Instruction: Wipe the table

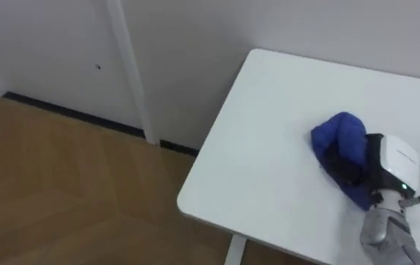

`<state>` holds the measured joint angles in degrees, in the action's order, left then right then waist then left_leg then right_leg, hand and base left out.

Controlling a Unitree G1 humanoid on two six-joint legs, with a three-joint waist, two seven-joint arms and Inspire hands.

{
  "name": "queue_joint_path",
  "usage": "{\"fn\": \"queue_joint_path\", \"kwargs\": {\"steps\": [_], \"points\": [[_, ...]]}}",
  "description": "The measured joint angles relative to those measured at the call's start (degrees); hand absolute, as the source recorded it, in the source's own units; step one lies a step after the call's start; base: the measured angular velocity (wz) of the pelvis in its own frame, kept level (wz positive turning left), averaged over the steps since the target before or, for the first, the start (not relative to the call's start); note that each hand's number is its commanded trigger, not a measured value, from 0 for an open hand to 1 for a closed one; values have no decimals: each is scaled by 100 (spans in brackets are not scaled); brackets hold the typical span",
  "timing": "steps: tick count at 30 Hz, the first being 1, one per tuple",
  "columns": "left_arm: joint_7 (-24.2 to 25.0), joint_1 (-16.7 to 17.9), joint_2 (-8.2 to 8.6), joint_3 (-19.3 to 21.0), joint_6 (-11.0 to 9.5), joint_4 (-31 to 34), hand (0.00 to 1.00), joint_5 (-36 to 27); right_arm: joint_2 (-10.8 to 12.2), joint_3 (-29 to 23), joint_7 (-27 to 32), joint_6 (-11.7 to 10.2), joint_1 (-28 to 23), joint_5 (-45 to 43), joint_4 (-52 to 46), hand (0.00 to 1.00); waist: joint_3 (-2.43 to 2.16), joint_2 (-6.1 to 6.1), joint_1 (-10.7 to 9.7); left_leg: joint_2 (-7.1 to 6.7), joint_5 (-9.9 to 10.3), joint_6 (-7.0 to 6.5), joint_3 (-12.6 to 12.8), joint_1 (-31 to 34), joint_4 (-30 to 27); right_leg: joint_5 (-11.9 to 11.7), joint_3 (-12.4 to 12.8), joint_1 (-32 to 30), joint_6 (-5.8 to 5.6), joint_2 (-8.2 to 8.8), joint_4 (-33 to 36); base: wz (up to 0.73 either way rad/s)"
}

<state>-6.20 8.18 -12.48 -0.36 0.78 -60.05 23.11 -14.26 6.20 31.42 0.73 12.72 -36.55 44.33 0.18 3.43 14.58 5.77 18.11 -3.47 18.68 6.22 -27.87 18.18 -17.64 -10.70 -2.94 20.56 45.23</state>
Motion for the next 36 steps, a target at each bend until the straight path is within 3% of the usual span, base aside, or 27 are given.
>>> {"fn": "queue_joint_path", "kwargs": {"steps": [1,3,5,6,7,8,9,10,11,12,14,15,16,18,19,20,21,22,23,24,25,26,27,29,33,34,36], "points": [[-36,-132,-65,-35,-20,-18,0,-3,80,201,-112,47,261,-5,-1,100,37,-59,55,124,-17,78,-18,148,-97,-117,66,-30,-131,145,-295,-63],[-50,-358,-92,-66,-41,-69,0,5,128,424,-263,58,599,-26,1,100,82,-109,276,305,-45,234,-228,358,-186,-346,203,-32,-208,141,-1044,-60],[-17,-508,-168,-118,-111,-162,0,0,130,581,-438,-92,904,-78,56,100,122,-172,391,464,-136,529,-960,593,-189,-767,174,120,-255,-16,-2138,-20],[-2,-543,-197,-133,-109,-161,0,-5,129,597,-453,-129,931,-87,56,100,118,-191,371,489,-156,619,-1188,639,-178,-899,183,183,-282,-88,-2392,28],[30,-583,-284,-181,-102,-150,0,3,129,628,-477,-226,954,-113,7,100,99,-281,304,532,-184,814,-1594,754,-159,-1135,168,275,-331,-237,-2721,59],[39,-611,-369,-193,-74,-152,0,4,129,632,-471,-342,956,-77,-8,100,105,-410,245,612,-214,1022,-1807,836,-173,-1419,118,341,-341,-352,-2713,70],[39,-592,-394,-198,-65,-161,0,4,117,631,-470,-403,941,-50,-6,100,119,-417,241,664,-204,1129,-1879,845,-195,-1316,-39,414,-591,-381,-2633,59],[46,-497,-381,-198,-65,-88,0,14,87,627,-484,-477,919,-41,-27,100,86,-332,250,878,-230,1369,-2051,826,-187,-962,-178,507,-711,-619,-2454,52],[62,-319,-363,-195,-81,72,0,1,51,599,-469,-529,807,-14,-64,100,80,-249,153,1088,-409,1538,-2058,769,-27,-722,-373,498,-576,-758,-2154,56],[62,-213,-364,-189,-98,117,0,3,23,577,-458,-573,747,-14,-106,100,77,-258,68,1106,-548,1583,-2043,748,108,-568,-446,481,-531,-754,-2031,84],[76,206,-335,-92,-108,375,0,31,-189,360,-395,-773,295,-146,-248,100,40,-327,-175,1116,-1067,1511,-1710,638,457,-126,-616,500,-420,-663,-1691,79],[76,346,-320,-30,-108,444,0,89,-257,272,-360,-831,179,-195,-250,100,28,-364,-214,1112,-1203,1452,-1650,606,532,-67,-670,534,-394,-648,-1652,71],[76,589,-311,90,-110,567,0,226,-417,66,-324,-927,-62,-211,-251,100,13,-373,-369,1107,-1427,1335,-1577,594,609,15,-885,703,-347,-653,-1680,77],[77,820,-289,289,-102,621,0,423,-653,-336,-247,-951,-483,-199,-306,100,-9,-432,-490,1072,-1545,1252,-1172,574,576,114,-1049,881,-295,-672,-1735,68],[78,961,-278,383,-93,649,0,518,-736,-600,-243,-946,-686,-199,-320,100,-7,-473,-541,943,-1501,1187,-961,548,445,121,-1103,986,-280,-662,-1810,38],[85,1063,-277,422,-73,649,0,540,-794,-772,-283,-942,-778,-191,-317,100,5,-478,-622,713,-1306,944,-938,542,226,110,-1112,1088,-258,-667,-1896,31],[86,1096,-266,429,-64,649,0,557,-806,-824,-304,-940,-822,-190,-319,100,30,-424,-636,598,-1154,923,-939,547,60,103,-1100,1121,-242,-683,-1929,5],[86,1171,-218,432,-66,659,0,577,-802,-937,-353,-937,-826,-188,-315,100,16,-378,-636,349,-790,810,-948,514,-228,81,-996,1137,-209,-738,-1971,-16],[103,1190,-182,413,-66,662,0,577,-802,-977,-376,-939,-818,-186,-333,100,32,-274,-620,146,-540,664,-951,447,-294,72,-825,1135,-193,-822,-2015,-27],[121,1189,-167,412,-69,669,0,575,-802,-994,-379,-939,-808,-168,-345,100,43,-226,-587,63,-456,613,-955,375,-253,65,-650,1123,-183,-883,-2046,-51],[146,1194,-142,405,-77,697,0,575,-786,-971,-425,-882,-742,-179,-344,100,40,-199,-406,-8,-372,592,-940,185,-102,40,-273,1039,-170,-968,-2056,-95],[158,1221,-116,402,-74,700,0,569,-768,-885,-495,-778,-611,-217,-339,100,14,-99,-241,-18,-340,643,-955,-10,108,-35,9,968,-171,-1022,-2083,-124],[177,1255,-96,401,-63,696,0,569,-763,-747,-540,-682,-503,-230,-341,100,29,-54,-135,-19,-324,662,-917,-143,251,-124,204,944,-184,-1077,-2165,-108],[186,1264,-99,404,-49,693,0,561,-682,-571,-643,-550,-376,-232,-480,100,7,-45,12,-40,-319,665,-751,-322,539,-233,472,788,-184,-1099,-2172,-88],[281,1197,-95,410,80,705,0,377,-405,-174,-655,-456,-5,-254,-483,100,26,-58,-11,-59,-321,662,-777,-380,729,-432,498,567,-143,-1127,-2145,-67],[287,1109,-86,407,94,766,0,329,-405,-132,-618,-470,10,-244,-451,100,42,-92,-61,-63,-321,661,-773,-379,738,-444,491,552,-138,-1126,-2139,-8],[263,1111,-86,416,110,1002,0,337,-408,-124,-459,-616,-11,-233,-252,100,21,-185,-186,-69,-321,661,-792,-382,769,-445,431,576,-140,-1116,-2167,4]]}}
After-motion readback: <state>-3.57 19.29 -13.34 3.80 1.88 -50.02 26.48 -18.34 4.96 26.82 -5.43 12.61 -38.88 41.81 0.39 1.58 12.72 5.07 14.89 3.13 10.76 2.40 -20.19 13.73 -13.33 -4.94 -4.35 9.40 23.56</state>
